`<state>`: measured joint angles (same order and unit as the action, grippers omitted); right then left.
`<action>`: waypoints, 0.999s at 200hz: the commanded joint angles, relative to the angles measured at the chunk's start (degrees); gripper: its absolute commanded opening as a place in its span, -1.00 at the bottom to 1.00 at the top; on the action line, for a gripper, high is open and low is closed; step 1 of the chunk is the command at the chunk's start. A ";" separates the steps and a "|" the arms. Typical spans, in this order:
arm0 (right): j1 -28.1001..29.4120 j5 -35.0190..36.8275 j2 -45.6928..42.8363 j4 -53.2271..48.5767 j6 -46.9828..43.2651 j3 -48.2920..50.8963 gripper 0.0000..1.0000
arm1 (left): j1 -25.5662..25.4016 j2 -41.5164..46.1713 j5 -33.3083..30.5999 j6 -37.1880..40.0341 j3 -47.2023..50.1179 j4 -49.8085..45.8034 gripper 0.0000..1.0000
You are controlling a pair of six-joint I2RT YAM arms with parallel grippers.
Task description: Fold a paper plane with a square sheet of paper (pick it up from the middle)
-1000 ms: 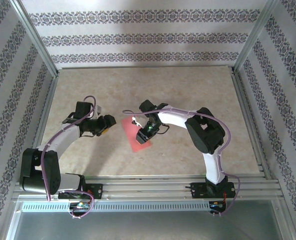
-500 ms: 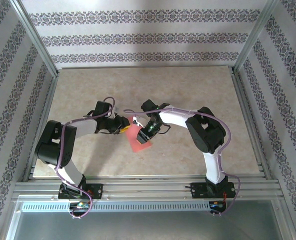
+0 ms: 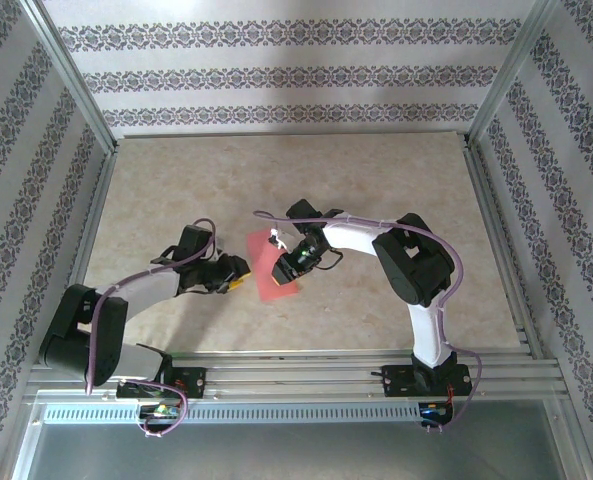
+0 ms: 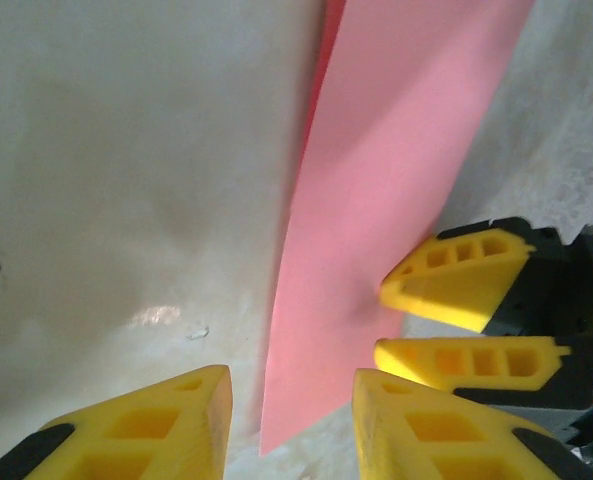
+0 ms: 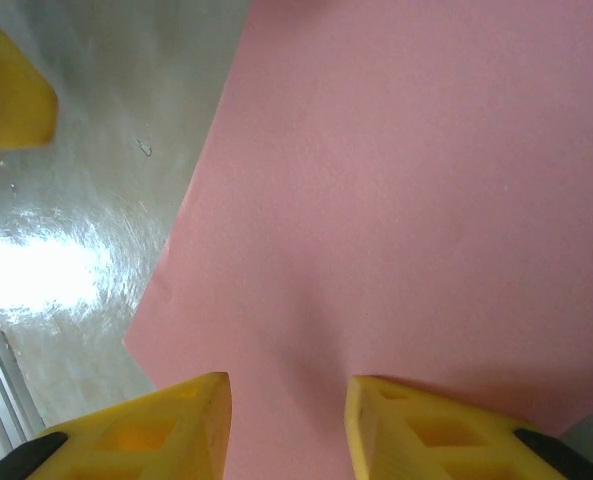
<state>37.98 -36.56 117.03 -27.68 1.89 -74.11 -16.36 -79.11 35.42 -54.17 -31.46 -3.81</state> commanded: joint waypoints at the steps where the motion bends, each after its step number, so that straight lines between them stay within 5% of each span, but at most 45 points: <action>1: -0.27 2.89 1.88 0.35 1.25 2.12 -0.18 | -1.92 -1.65 2.72 -2.67 0.43 2.80 -0.30; 142: -0.62 4.04 2.66 0.22 2.24 2.53 -0.18 | -5.85 -10.45 4.55 -5.57 1.50 13.72 -0.45; 200: -0.65 4.30 2.98 0.26 2.92 2.62 -0.19 | -6.81 -8.94 0.70 -3.73 -0.90 6.49 -0.49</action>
<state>37.63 -36.80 117.03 -26.68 4.40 -73.71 -20.91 -86.32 38.11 -59.22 -30.37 1.72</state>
